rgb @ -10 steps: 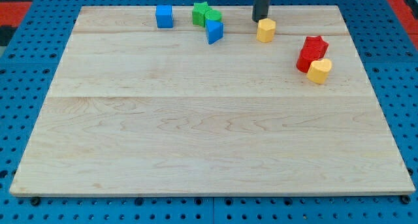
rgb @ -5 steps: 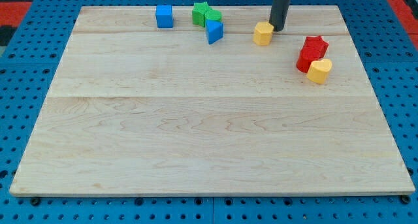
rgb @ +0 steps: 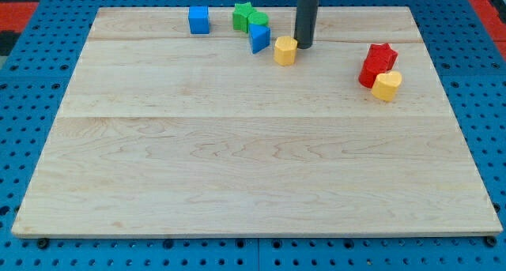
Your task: Place the yellow hexagon into the blue triangle
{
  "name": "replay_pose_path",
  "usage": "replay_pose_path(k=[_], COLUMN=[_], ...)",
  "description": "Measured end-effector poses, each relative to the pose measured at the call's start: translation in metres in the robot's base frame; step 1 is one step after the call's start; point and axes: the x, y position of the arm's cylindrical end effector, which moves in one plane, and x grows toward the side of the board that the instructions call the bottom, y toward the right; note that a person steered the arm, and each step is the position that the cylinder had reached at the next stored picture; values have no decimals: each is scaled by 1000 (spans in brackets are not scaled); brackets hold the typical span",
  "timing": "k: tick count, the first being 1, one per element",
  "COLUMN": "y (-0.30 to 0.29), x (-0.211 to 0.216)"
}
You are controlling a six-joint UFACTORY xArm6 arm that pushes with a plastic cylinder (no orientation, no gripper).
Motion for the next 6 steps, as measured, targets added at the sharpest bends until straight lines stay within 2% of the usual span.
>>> replay_pose_path(k=[1, 3, 6], y=[-2, -44, -66], x=[18, 12, 33])
